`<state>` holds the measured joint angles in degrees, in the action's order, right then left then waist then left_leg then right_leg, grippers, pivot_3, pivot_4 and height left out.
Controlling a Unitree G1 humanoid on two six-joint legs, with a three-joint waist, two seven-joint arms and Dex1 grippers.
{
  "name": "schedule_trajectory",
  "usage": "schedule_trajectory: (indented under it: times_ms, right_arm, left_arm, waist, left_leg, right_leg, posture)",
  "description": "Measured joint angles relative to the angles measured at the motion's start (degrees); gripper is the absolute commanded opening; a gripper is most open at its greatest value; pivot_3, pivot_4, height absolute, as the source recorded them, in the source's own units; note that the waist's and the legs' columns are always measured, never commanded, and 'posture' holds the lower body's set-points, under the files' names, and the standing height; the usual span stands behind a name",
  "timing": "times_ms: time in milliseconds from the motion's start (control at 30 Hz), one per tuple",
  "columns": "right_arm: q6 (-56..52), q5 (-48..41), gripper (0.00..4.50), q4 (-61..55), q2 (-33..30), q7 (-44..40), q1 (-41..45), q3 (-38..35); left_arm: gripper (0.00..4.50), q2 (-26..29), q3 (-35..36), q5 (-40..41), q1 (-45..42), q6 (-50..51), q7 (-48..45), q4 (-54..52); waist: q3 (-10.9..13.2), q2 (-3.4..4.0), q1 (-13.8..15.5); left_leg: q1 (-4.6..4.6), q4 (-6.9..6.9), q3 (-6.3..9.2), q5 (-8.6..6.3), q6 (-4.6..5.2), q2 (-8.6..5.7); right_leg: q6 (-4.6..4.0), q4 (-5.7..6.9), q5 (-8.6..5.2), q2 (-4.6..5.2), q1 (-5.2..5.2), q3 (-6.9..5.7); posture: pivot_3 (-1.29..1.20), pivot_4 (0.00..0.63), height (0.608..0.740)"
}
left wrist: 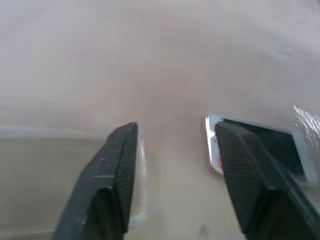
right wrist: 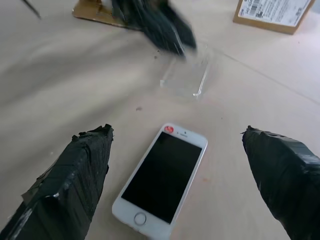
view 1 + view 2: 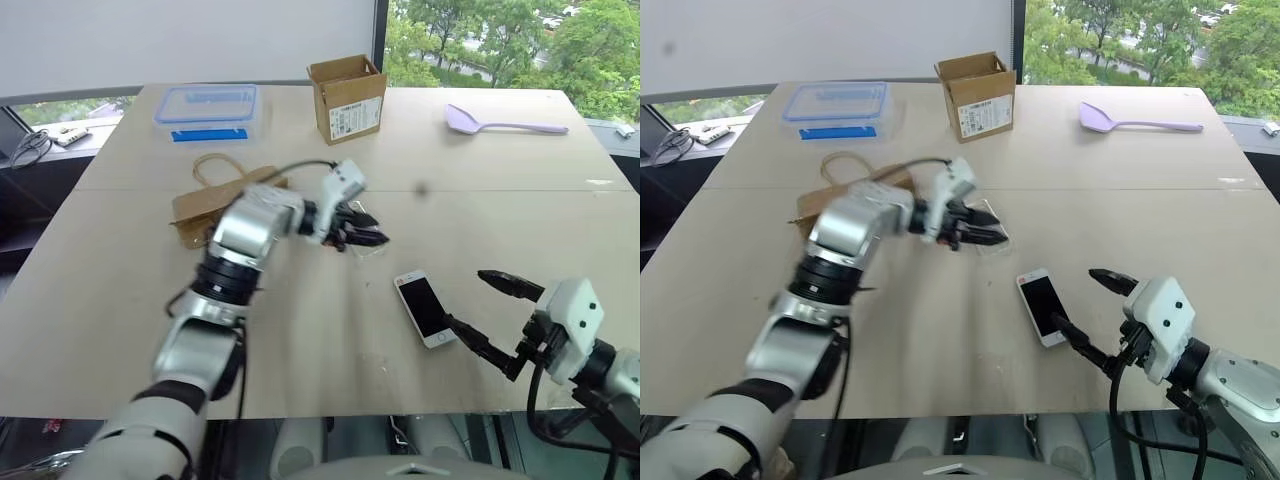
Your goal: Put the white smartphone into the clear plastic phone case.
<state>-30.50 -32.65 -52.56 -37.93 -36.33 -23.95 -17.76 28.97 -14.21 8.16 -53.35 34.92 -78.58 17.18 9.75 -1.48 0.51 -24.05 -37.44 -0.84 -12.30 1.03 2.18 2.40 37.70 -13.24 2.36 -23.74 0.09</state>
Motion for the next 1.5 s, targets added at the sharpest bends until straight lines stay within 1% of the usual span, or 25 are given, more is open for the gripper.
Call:
schedule_trajectory:
  times_ms: [33, 67, 100, 200, 267, 333, 433, 467, 533, 567, 667, 700, 733, 767, 900, 1000, 1067, 1100, 1133, 1200, 1233, 1267, 1333, 1367, 1500]
  right_arm:
    - [0.1, 0.0, 4.5, 0.0, 0.0, -0.1, -0.8, -0.8]
    - [0.3, 0.0, 4.5, 0.0, 0.0, -0.2, -0.9, -0.9]
    - [0.7, 0.0, 4.5, -0.1, 0.1, -0.2, -1.5, -1.3]
    - [1.3, 0.2, 4.5, -0.9, 1.2, 0.2, -3.7, -1.6]
    - [1.6, 0.5, 4.5, -1.8, 2.2, 0.9, -5.6, -1.8]
    - [1.9, 0.7, 4.5, -2.7, 2.6, 1.3, -6.5, -1.9]
    - [2.0, 1.2, 4.5, -4.6, 4.0, 2.6, -8.9, -2.0]
    - [2.3, 1.5, 4.5, -5.1, 4.0, 3.2, -9.6, -2.0]
    - [2.9, 1.8, 4.5, -5.1, 4.0, 3.7, -10.0, -2.0]
    - [3.6, 1.8, 4.5, -5.1, 4.0, 4.3, -10.8, -2.0]
    - [5.3, 1.8, 4.5, -5.1, 3.7, 5.3, -12.6, -1.9]
    - [5.9, 1.9, 4.5, -5.1, 3.5, 5.6, -13.3, -1.8]
    - [6.2, 2.0, 4.5, -5.2, 3.3, 5.9, -13.8, -1.5]
    - [6.2, 2.1, 4.5, -5.2, 3.3, 6.1, -13.8, -1.2]
    - [6.0, 2.5, 4.5, -5.2, 3.3, 6.9, -12.1, 0.1]
    - [5.8, 2.9, 4.5, -5.2, 3.2, 6.7, -11.2, 0.9]
    - [5.7, 3.0, 4.5, -5.1, 3.0, 6.5, -10.3, 1.5]
    - [5.7, 3.1, 4.5, -4.9, 2.7, 6.2, -9.3, 2.2]
    - [5.7, 3.1, 4.5, -4.9, 2.7, 6.1, -9.2, 2.3]
    - [5.6, 3.2, 4.5, -4.6, 2.4, 5.6, -8.0, 3.6]
    - [5.5, 3.2, 4.5, -4.4, 2.3, 5.5, -7.5, 3.9]
    - [5.4, 3.2, 4.5, -4.3, 2.2, 5.4, -7.1, 4.1]
    - [2.8, 3.4, 4.5, -3.1, 1.5, 6.4, -4.6, 5.9]
    - [0.6, 3.4, 4.5, -2.4, 1.1, 7.3, -3.5, 6.8]
    - [-7.1, 3.2, 4.5, -0.3, 1.6, 11.7, 1.7, 9.7]
  left_arm:
    - [2.55, 1.2, -1.1, -0.2, -2.5, -6.7, -5.4, 5.6]
    - [2.55, 1.6, -1.7, -0.4, -3.7, -10.3, -7.8, 8.7]
    - [2.55, 1.1, -2.6, -1.5, -5.9, -16.2, -10.3, 14.7]
    - [2.55, -1.9, -5.5, -6.7, -11.6, -34.0, -12.3, 32.3]
    - [2.55, -4.3, -6.6, -9.7, -14.2, -42.1, -11.8, 41.1]
    - [2.55, -5.7, -6.7, -11.5, -15.0, -46.4, -10.8, 45.9]
    - [2.55, -8.3, -8.8, -16.8, -16.8, -54.1, -5.9, 53.0]
    - [2.55, -9.8, -9.1, -18.9, -17.0, -55.7, -2.5, 55.2]
    - [2.55, -10.8, -9.7, -20.8, -17.5, -56.8, 0.2, 56.2]
    - [2.03, -11.1, -10.5, -22.3, -18.3, -58.0, 1.4, 56.7]
    - [0.86, -11.2, -11.1, -24.4, -18.7, -59.4, 2.7, 57.3]
    - [0.3, -11.2, -10.9, -24.5, -18.7, -59.3, 3.0, 57.7]
    - [0.1, -11.0, -10.2, -24.6, -18.7, -58.7, 2.8, 58.1]
    - [0.1, -10.9, -9.4, -24.4, -18.6, -57.8, 2.3, 58.3]
    - [0.1, -11.3, -5.0, -21.4, -18.6, -47.5, -3.9, 58.6]
    - [0.1, -11.1, -3.3, -20.2, -18.6, -40.3, -7.4, 58.0]
    - [0.1, -10.3, -2.3, -19.5, -18.6, -31.3, -10.1, 55.9]
    - [0.1, -9.0, -2.1, -18.8, -18.0, -25.1, -11.4, 51.4]
    - [0.1, -8.7, -2.1, -18.6, -18.0, -23.6, -11.7, 50.2]
    - [0.1, -5.9, -2.0, -16.6, -13.7, -13.8, -12.9, 36.1]
    - [0.1, -5.3, -1.9, -15.9, -11.4, -11.4, -12.8, 31.4]
    - [0.1, -4.8, -1.8, -15.5, -9.6, -10.3, -12.8, 28.2]
    - [0.1, -3.6, -1.6, -14.2, -0.2, -5.7, -10.5, 14.5]
    - [0.1, -3.9, -2.2, -13.7, 3.2, -4.4, -9.3, 11.0]
    - [0.1, -3.7, -2.8, -13.2, 7.3, -3.2, -4.0, 3.2]
  waist:
    - [0.0, 0.0, 0.3]
    - [0.0, -0.01, 0.5]
    - [0.0, -0.02, 0.8]
    - [0.0, -0.04, 1.3]
    - [0.0, -0.06, 1.4]
    - [0.0, -0.06, 1.3]
    - [0.0, -0.07, 1.2]
    - [0.0, -0.08, 1.1]
    - [0.0, -0.09, 1.0]
    - [0.0, -0.09, 1.0]
    - [-0.1, -0.06, 0.8]
    - [-0.1, -0.07, 0.7]
    - [-0.1, -0.07, 0.5]
    - [-0.1, -0.07, 0.3]
    - [0.0, -0.07, 0.0]
    - [0.0, -0.08, 0.2]
    - [0.0, -0.09, 0.2]
    - [0.0, -0.1, 0.1]
    - [0.0, -0.09, 0.1]
    - [0.0, -0.06, 0.1]
    - [0.0, -0.04, 0.1]
    - [0.0, -0.02, 0.0]
    - [-0.1, 0.0, -0.3]
    - [0.0, 0.0, -0.3]
    - [0.0, -0.03, 0.5]
  left_leg:
    - [0.04, -0.01, -0.05, 0.0, 0.0, -0.02]
    - [0.04, -0.01, -0.05, 0.0, 0.0, -0.02]
    - [0.01, -0.06, -0.06, 0.0, 0.0, -0.06]
    - [-0.24, -0.22, -0.06, 0.0, 0.01, -0.1]
    - [-0.6, -0.43, -0.03, -0.01, 0.02, -0.09]
    - [-0.69, -0.54, -0.02, -0.04, 0.06, -0.09]
    - [-0.69, -0.65, -0.02, -0.18, 0.27, -0.08]
    - [-0.7, -0.68, -0.01, -0.18, 0.28, -0.08]
    - [-0.7, -0.78, 0.0, -0.19, 0.28, -0.07]
    - [-0.62, -0.79, 0.0, -0.19, 0.28, -0.07]
    - [-0.47, -0.85, 0.0, -0.19, 0.28, -0.05]
    - [-0.45, -0.9, 0.01, -0.19, 0.28, -0.03]
    - [-0.44, -0.93, 0.01, -0.18, 0.29, -0.02]
    - [-0.45, -0.95, 0.0, -0.18, 0.29, 0.0]
    - [-0.48, -0.99, -0.06, -0.18, 0.29, 0.01]
    - [-0.63, -0.94, -0.01, -0.19, 0.29, -0.01]
    - [-0.7, -0.92, 0.01, -0.19, 0.29, -0.02]
    - [-0.71, -0.9, 0.03, -0.2, 0.3, -0.02]
    - [-0.71, -0.89, 0.03, -0.2, 0.3, -0.02]
    - [-0.66, -0.86, 0.02, -0.22, 0.31, 0.0]
    - [-0.63, -0.85, 0.01, -0.22, 0.31, 0.02]
    - [-0.6, -0.84, 0.0, -0.22, 0.31, 0.03]
    - [-0.55, -0.84, -0.03, -0.22, 0.31, 0.1]
    - [-0.58, -0.85, -0.01, -0.22, 0.31, 0.12]
    - [-0.58, -0.93, 0.05, -0.21, 0.32, 0.02]
  right_leg:
    - [0.0, -0.02, -0.01, 0.02, 0.06, 0.02]
    - [0.0, -0.08, -0.01, 0.02, 0.08, 0.02]
    - [0.01, -0.1, -0.01, 0.08, 0.09, 0.01]
    - [0.03, -0.21, -0.01, 0.1, 0.05, 0.05]
    - [0.03, -0.21, 0.01, 0.09, -0.13, 0.01]
    - [0.03, -0.22, 0.03, 0.09, -0.18, 0.01]
    - [0.23, -0.16, 0.11, 0.08, -0.17, 0.0]
    - [0.31, -0.13, 0.1, 0.08, -0.17, 0.0]
    - [0.38, -0.09, 0.05, 0.08, -0.15, -0.01]
    - [0.27, -0.08, -0.02, 0.09, -0.06, -0.01]
    - [0.2, 0.0, -0.06, 0.1, 0.04, -0.01]
    - [0.2, 0.06, -0.06, 0.1, 0.04, -0.02]
    - [0.19, 0.08, -0.05, 0.1, 0.05, -0.02]
    - [0.18, 0.11, -0.05, 0.09, 0.05, -0.03]
    - [0.17, 0.15, -0.03, 0.1, 0.02, -0.01]
    - [0.15, 0.15, -0.04, 0.08, -0.08, -0.04]
    - [0.14, 0.13, -0.03, 0.06, -0.12, -0.05]
    - [0.15, 0.12, -0.03, 0.06, -0.12, -0.04]
    - [0.14, 0.12, -0.03, 0.06, -0.12, -0.04]
    - [0.13, 0.12, -0.03, 0.07, -0.11, -0.01]
    - [0.12, 0.13, -0.04, 0.08, -0.1, 0.01]
    - [0.11, 0.1, -0.02, 0.09, -0.09, 0.04]
    - [0.06, 0.12, 0.0, 0.1, -0.08, 0.11]
    - [0.06, 0.18, 0.0, 0.17, -0.09, 0.08]
    - [0.14, 0.19, -0.04, 0.19, -0.06, -0.03]
  posture:
    - [0.0, 0.15, 0.74]
    - [0.0, 0.15, 0.74]
    - [0.0, 0.15, 0.74]
    - [0.0, 0.15, 0.74]
    - [0.0, 0.15, 0.74]
    - [0.0, 0.15, 0.74]
    - [0.0, 0.15, 0.74]
    - [0.0, 0.15, 0.74]
    - [0.0, 0.15, 0.74]
    - [0.0, 0.15, 0.74]
    - [0.0, 0.15, 0.74]
    - [0.0, 0.15, 0.74]
    - [0.0, 0.15, 0.74]
    - [0.0, 0.15, 0.74]
    - [0.0, 0.15, 0.74]
    - [0.0, 0.15, 0.74]
    - [0.0, 0.15, 0.74]
    - [0.0, 0.15, 0.74]
    - [0.0, 0.15, 0.74]
    - [0.0, 0.15, 0.74]
    - [0.0, 0.15, 0.74]
    - [0.0, 0.15, 0.74]
    - [0.0, 0.15, 0.74]
    - [0.0, 0.15, 0.74]
    - [0.0, 0.15, 0.74]
